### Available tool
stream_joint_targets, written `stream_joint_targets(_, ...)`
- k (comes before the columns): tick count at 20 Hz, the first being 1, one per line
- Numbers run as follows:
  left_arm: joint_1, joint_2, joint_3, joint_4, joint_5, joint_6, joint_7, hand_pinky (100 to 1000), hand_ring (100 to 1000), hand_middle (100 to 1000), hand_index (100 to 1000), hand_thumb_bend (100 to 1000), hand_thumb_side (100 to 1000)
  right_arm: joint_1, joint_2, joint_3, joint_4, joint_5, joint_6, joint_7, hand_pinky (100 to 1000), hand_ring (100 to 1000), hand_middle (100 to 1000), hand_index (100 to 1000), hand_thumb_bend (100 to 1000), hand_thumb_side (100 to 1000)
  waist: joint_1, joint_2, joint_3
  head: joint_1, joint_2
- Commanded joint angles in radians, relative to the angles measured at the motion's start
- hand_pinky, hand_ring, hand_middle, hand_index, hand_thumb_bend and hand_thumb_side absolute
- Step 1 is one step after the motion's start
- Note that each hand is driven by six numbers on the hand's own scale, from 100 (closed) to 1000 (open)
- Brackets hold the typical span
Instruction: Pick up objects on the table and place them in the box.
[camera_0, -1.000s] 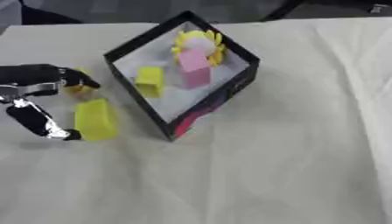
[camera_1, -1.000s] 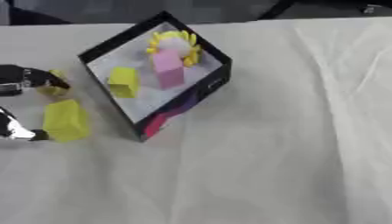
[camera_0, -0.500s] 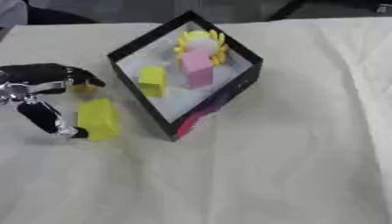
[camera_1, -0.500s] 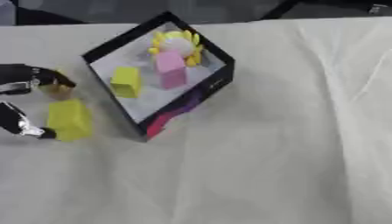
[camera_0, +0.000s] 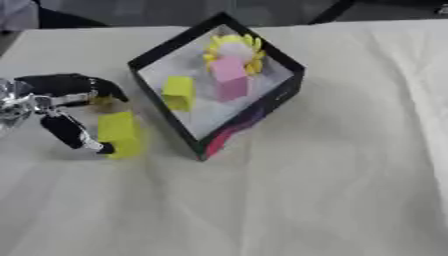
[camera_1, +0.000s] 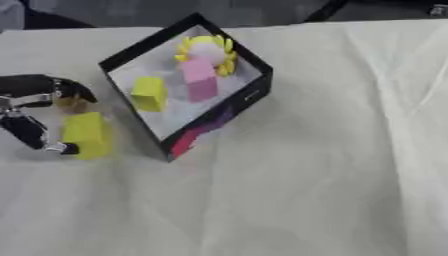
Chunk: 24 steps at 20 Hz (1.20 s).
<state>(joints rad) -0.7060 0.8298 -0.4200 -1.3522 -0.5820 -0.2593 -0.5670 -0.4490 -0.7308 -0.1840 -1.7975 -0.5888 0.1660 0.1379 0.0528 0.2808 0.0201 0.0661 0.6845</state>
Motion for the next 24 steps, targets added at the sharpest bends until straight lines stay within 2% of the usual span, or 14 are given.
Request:
stream_joint_targets(1, -0.019, 0.019, -0.001, -0.001, -0.008, -0.009, -0.024, 978, 967, 875, 913, 545, 517, -0.016, -0.020, -0.009, -0.006, 0.008, 0.005, 0.001, 973, 733, 645, 816, 100, 548, 0.011, -0.005, 0.000, 0.000, 0.003)
stream_joint_targets(3, -0.018, 0.018, -0.004, -0.002, -0.010, -0.014, -0.035, 974, 962, 868, 906, 536, 534, -0.016, -0.019, -0.009, -0.007, 0.007, 0.006, 0.001, 974, 733, 645, 816, 100, 548, 0.011, -0.006, -0.001, 0.000, 0.005)
stream_joint_targets(5, -0.018, 0.017, -0.008, -0.004, -0.011, -0.020, -0.047, 967, 955, 853, 892, 515, 506, -0.016, -0.019, -0.009, -0.007, 0.007, 0.007, 0.001, 974, 733, 645, 816, 100, 547, 0.010, -0.006, -0.002, -0.002, 0.006)
stream_joint_targets(9, -0.022, 0.020, -0.008, -0.020, 0.004, -0.023, -0.063, 929, 912, 803, 843, 445, 403, -0.015, -0.019, -0.010, -0.006, 0.007, 0.007, -0.001, 974, 733, 645, 816, 100, 547, 0.008, -0.008, -0.002, -0.004, 0.008)
stream_joint_targets(11, -0.025, 0.025, -0.007, -0.032, 0.009, -0.019, -0.061, 905, 880, 763, 802, 418, 273, -0.015, -0.018, -0.010, -0.005, 0.006, 0.008, -0.001, 974, 732, 644, 816, 100, 547, 0.008, -0.009, -0.001, -0.004, 0.009)
stream_joint_targets(16, -0.025, 0.028, -0.008, -0.042, 0.012, -0.009, -0.057, 905, 880, 763, 802, 418, 273, -0.015, -0.018, -0.009, -0.005, 0.005, 0.008, 0.000, 974, 732, 644, 816, 100, 547, 0.008, -0.010, -0.001, -0.004, 0.009)
stream_joint_targets(17, -0.026, 0.033, -0.007, -0.049, 0.015, -0.010, -0.053, 880, 844, 679, 622, 291, 290, -0.013, -0.018, -0.010, -0.004, 0.005, 0.008, -0.001, 974, 732, 644, 816, 100, 546, 0.007, -0.013, -0.001, -0.006, 0.012)
stream_joint_targets(18, -0.025, 0.038, -0.007, -0.059, 0.020, -0.010, -0.048, 876, 833, 657, 583, 274, 288, -0.012, -0.019, -0.010, -0.004, 0.004, 0.007, -0.001, 974, 732, 645, 816, 100, 546, 0.007, -0.015, -0.001, -0.006, 0.013)
stream_joint_targets(24, 0.005, 0.111, 0.012, -0.169, 0.062, -0.025, -0.006, 863, 811, 632, 539, 283, 289, -0.007, -0.024, -0.012, -0.003, 0.003, 0.004, -0.002, 975, 733, 645, 816, 100, 544, 0.008, -0.018, -0.001, -0.011, 0.017)
